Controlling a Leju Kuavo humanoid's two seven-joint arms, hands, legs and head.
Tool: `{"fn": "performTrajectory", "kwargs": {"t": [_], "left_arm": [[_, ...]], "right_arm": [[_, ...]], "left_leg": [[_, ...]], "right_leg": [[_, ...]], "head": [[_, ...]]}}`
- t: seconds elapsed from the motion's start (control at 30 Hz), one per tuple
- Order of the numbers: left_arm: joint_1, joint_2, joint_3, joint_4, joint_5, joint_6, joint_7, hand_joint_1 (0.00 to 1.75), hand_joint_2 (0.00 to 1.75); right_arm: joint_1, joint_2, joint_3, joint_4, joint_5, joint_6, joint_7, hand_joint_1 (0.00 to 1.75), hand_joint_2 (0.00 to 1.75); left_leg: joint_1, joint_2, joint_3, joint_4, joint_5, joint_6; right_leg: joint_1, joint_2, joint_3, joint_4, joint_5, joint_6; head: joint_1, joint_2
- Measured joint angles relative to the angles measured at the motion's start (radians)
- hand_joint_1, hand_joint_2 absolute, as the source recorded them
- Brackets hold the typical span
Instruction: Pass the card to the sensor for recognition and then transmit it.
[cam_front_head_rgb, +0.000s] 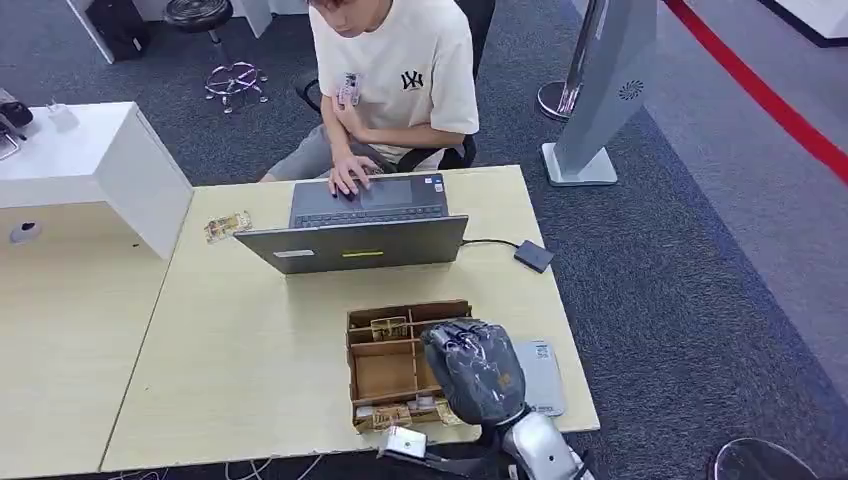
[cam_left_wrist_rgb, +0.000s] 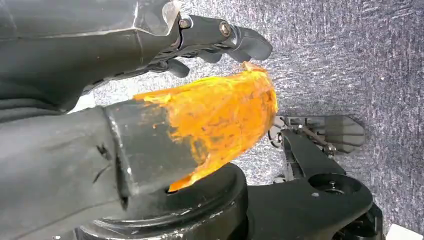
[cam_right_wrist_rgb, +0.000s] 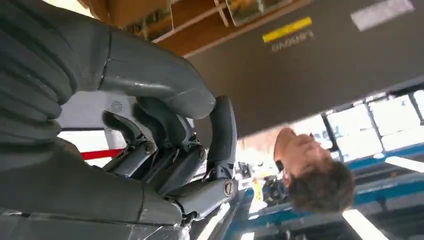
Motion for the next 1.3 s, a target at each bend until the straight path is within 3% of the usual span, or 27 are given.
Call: {"fn": "performTrajectory", "kwargs": {"t": [0.37, 0.43, 0.6, 0.67, 0.83, 0.9, 1.27, 1.3], "left_arm": [[0.002, 0.006, 0.0, 0.0, 0.006, 0.0, 0.0, 0.0, 0.0], [0.003, 0.006, 0.0, 0.0, 0.007, 0.0, 0.0, 0.0, 0.0], [0.003, 0.007, 0.0, 0.0, 0.007, 0.0, -0.004, 0.0, 0.0], [0.003, 0.006, 0.0, 0.0, 0.007, 0.0, -0.005, 0.0, 0.0], [0.003, 0.006, 0.0, 0.0, 0.008, -0.001, -0.005, 0.0, 0.0], [0.003, 0.007, 0.0, 0.0, 0.008, -0.001, -0.005, 0.0, 0.0], [0.003, 0.008, 0.0, 0.0, 0.009, -0.001, -0.007, 0.0, 0.0], [0.003, 0.008, 0.0, 0.0, 0.009, -0.001, -0.006, 0.0, 0.0]], "right_arm": [[-0.06, -0.056, 0.05, 0.055, -0.015, 0.037, 0.016, 0.59, 1.75], [-0.066, -0.061, 0.053, 0.06, -0.015, 0.037, 0.019, 0.8, 1.75], [-0.084, -0.072, 0.059, 0.067, -0.018, 0.043, 0.02, 0.77, 1.75], [-0.091, -0.075, 0.06, 0.069, -0.018, 0.045, 0.02, 0.87, 1.75], [-0.106, -0.084, 0.063, 0.08, -0.021, 0.05, 0.022, 0.84, 1.75], [-0.111, -0.087, 0.063, 0.084, -0.023, 0.05, 0.023, 0.75, 1.75], [-0.123, -0.098, 0.063, 0.094, -0.039, 0.052, 0.036, 0.77, 1.75], [-0.123, -0.098, 0.063, 0.094, -0.04, 0.052, 0.036, 0.7, 1.75]], "left_leg": [[0.0, 0.0, 0.0, 0.0, 0.0, 0.0], [0.0, 0.0, 0.0, 0.0, 0.0, 0.0], [0.0, 0.0, 0.0, 0.0, 0.0, 0.0], [0.0, 0.0, 0.0, 0.0, 0.0, 0.0], [0.0, 0.0, 0.0, 0.0, 0.0, 0.0], [0.0, 0.0, 0.0, 0.0, 0.0, 0.0], [0.0, 0.0, 0.0, 0.0, 0.0, 0.0], [0.0, 0.0, 0.0, 0.0, 0.0, 0.0]], "right_leg": [[0.0, 0.0, 0.0, 0.0, 0.0, 0.0], [0.0, 0.0, 0.0, 0.0, 0.0, 0.0], [0.0, 0.0, 0.0, 0.0, 0.0, 0.0], [0.0, 0.0, 0.0, 0.0, 0.0, 0.0], [0.0, 0.0, 0.0, 0.0, 0.0, 0.0], [0.0, 0.0, 0.0, 0.0, 0.0, 0.0], [0.0, 0.0, 0.0, 0.0, 0.0, 0.0], [0.0, 0.0, 0.0, 0.0, 0.0, 0.0]], "head": [[0.0, 0.0], [0.0, 0.0], [0.0, 0.0], [0.0, 0.0], [0.0, 0.0], [0.0, 0.0], [0.0, 0.0], [0.0, 0.0]]}}
